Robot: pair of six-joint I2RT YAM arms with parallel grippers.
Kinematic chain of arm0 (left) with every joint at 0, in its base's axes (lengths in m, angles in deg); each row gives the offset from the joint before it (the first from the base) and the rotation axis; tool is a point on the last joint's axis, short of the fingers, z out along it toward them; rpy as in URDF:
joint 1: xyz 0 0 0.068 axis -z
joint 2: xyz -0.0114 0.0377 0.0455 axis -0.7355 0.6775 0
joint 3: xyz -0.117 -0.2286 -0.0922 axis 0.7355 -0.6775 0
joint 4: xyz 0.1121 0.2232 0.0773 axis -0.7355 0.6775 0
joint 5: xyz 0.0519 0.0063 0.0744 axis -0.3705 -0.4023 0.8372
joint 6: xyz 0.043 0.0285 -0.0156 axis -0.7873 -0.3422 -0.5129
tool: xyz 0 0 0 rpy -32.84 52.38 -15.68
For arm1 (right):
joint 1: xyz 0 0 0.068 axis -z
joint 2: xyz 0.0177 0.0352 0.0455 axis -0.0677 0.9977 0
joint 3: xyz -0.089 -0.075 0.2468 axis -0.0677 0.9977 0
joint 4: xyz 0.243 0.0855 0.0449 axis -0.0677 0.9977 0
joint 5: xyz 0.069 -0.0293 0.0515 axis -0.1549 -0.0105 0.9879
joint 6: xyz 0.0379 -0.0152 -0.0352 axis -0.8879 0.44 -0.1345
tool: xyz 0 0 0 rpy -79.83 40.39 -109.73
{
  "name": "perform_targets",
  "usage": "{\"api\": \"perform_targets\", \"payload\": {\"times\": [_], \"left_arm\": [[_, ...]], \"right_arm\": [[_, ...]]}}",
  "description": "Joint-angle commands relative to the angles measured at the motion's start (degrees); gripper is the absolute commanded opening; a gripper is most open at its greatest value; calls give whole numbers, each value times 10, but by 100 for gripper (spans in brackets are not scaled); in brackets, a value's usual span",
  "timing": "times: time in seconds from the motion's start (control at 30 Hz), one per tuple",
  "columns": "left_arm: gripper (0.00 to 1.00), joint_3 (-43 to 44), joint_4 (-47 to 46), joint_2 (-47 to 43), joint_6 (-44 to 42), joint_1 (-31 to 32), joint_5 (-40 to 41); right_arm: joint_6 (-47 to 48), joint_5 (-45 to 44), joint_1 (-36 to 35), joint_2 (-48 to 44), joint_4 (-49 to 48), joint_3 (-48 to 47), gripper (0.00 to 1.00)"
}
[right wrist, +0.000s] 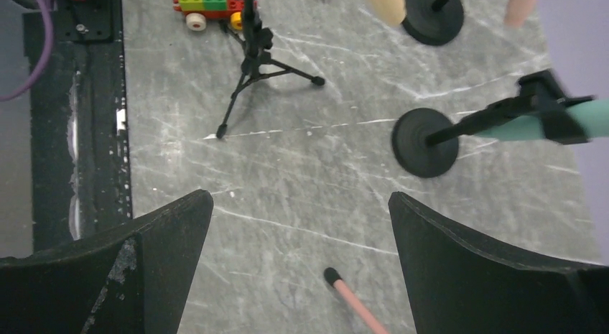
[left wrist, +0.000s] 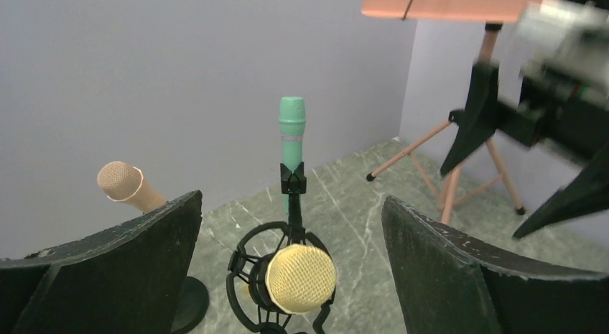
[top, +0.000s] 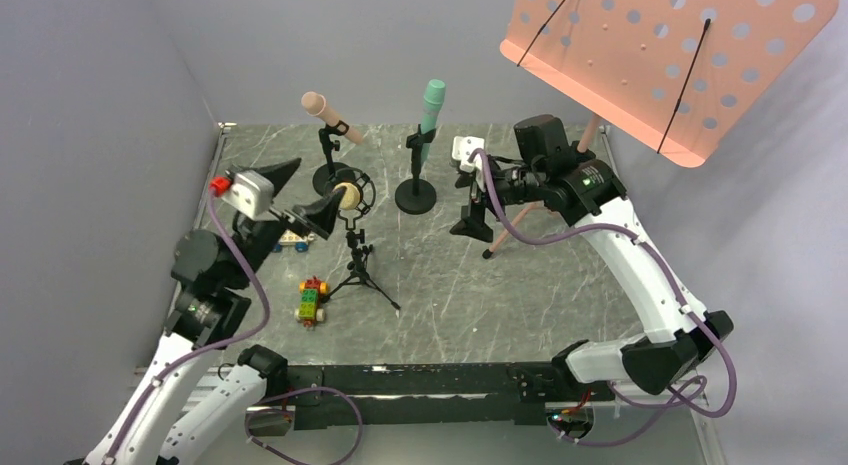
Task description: Attach the microphones to the stand
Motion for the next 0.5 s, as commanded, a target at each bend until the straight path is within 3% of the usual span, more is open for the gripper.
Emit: {"api": "perform_targets", "payload": {"times": [0.0, 0.2, 0.37, 0.47], "left_arm": [[99, 136, 201, 40, 124, -46, -30], [99, 200, 373, 36, 142, -68, -49], [99, 207, 521, -18, 142, -67, -111], [99, 149, 564, -58, 165, -67, -127]], "right_arm": [[-41, 139, 38, -25, -109, 103, 100], [9, 259, 69, -40, -216, 284, 100], [13, 250, 95, -31, -243, 321, 100], [15, 244, 100, -20, -243, 319, 100]]}}
